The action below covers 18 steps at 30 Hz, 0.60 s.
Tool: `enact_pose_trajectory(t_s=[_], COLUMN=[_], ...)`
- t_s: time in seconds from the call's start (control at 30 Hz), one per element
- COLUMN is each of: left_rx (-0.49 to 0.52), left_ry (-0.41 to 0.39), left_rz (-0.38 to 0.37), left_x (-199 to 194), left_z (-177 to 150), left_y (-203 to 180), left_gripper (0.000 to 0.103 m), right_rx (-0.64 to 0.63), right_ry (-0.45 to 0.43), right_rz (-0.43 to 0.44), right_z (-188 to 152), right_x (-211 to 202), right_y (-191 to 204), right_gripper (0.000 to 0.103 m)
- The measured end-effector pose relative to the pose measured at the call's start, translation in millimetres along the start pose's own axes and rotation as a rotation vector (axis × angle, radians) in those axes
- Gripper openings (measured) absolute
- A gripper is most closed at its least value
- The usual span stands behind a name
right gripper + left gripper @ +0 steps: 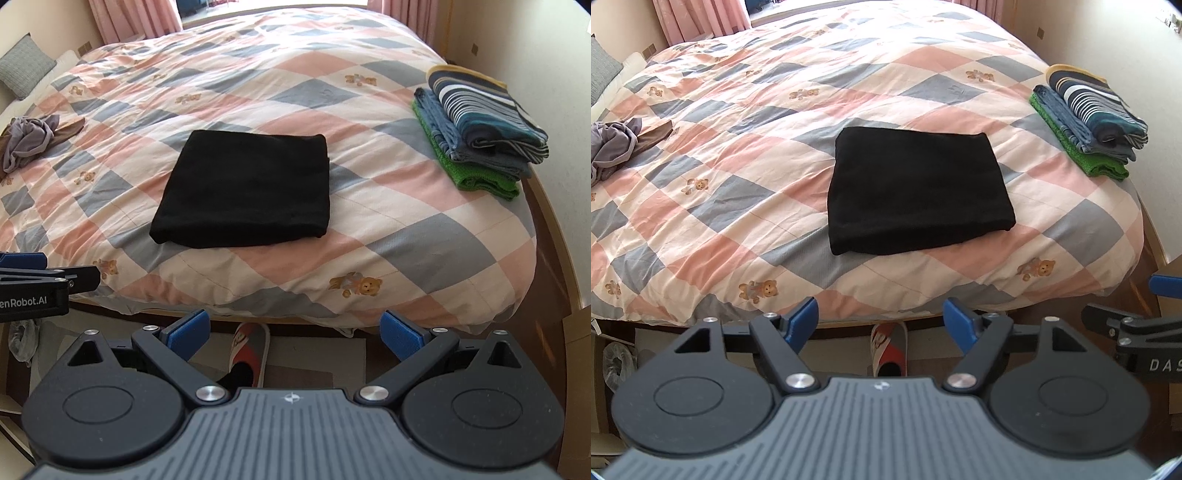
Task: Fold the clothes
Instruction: 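Open both tools and withdraw from the folded black jeans, then move both tools to the folded jeans and grasp its edge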
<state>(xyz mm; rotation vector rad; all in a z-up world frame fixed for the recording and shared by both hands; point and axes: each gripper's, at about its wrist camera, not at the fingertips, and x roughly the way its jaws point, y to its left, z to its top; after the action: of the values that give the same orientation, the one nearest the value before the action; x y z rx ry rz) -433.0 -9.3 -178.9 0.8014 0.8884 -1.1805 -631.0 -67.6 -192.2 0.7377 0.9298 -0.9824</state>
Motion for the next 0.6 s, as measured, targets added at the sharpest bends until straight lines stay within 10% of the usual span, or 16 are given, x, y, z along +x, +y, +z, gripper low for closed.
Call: enact_pose_trajectory(t_s=[0.6], left_rx=[0.024], left_ry=[0.148], left_rz=[0.008], left_x=[116.6], left_z=[104.9], left_y=[51.2], left_gripper=[0.076], right_rx=[0.147], right_ry=[0.128], right_rz=[0.095], right_z=[82.2], right_x=[97.8], right_y=[-25.6], right_gripper=[0.101])
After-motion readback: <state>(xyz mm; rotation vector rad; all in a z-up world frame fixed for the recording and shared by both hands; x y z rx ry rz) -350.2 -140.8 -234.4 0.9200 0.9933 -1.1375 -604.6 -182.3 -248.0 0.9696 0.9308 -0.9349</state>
